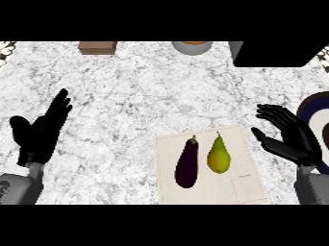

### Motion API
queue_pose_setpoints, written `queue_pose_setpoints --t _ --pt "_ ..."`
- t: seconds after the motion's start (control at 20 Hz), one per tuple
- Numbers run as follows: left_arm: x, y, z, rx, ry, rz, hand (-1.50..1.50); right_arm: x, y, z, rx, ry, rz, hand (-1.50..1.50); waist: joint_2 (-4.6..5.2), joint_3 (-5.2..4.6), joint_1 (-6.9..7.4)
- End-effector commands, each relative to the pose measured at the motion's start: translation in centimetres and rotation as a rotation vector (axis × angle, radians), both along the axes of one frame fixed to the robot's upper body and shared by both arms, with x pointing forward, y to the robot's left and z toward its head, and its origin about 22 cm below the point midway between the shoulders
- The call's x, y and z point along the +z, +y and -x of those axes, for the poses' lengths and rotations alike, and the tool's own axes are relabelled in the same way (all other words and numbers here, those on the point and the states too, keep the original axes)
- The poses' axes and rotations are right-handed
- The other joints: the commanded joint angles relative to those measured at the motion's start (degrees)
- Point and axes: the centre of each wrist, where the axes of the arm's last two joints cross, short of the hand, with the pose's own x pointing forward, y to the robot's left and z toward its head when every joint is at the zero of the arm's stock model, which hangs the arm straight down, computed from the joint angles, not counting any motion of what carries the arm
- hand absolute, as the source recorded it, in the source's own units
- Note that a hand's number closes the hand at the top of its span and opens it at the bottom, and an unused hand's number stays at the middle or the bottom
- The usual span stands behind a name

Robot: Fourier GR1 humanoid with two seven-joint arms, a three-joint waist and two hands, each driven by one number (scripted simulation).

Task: Pick the pear from the placemat and place it in the plate

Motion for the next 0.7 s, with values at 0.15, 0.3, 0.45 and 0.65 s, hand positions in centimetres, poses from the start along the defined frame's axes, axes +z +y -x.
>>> queue_pose_setpoints --t 0.15,0.3,0.45,0.65 --pt "-0.6 -0.4 -0.8 -0.017 0.018 -0.008 0.00 -7.8 -1.7 4.4 0.139 -0.046 -0.004 -1.50 -0.18 -0.01 0.16" --pt "1.8 -0.5 -0.6 -0.009 0.014 0.002 0.00 -6.7 -2.8 2.6 0.187 -0.045 0.150 -1.50 -0.38 0.00 0.65" --pt "0.4 2.5 -0.4 0.011 0.002 0.000 0.00 -5.3 -4.0 2.5 0.243 -0.001 0.208 -1.50 -0.38 -0.11 0.02" --pt "0.1 -0.8 -1.4 0.004 0.021 -0.010 0.00 -3.0 -4.5 1.4 0.276 0.024 0.288 -1.50 -0.47 -0.11 -0.34"
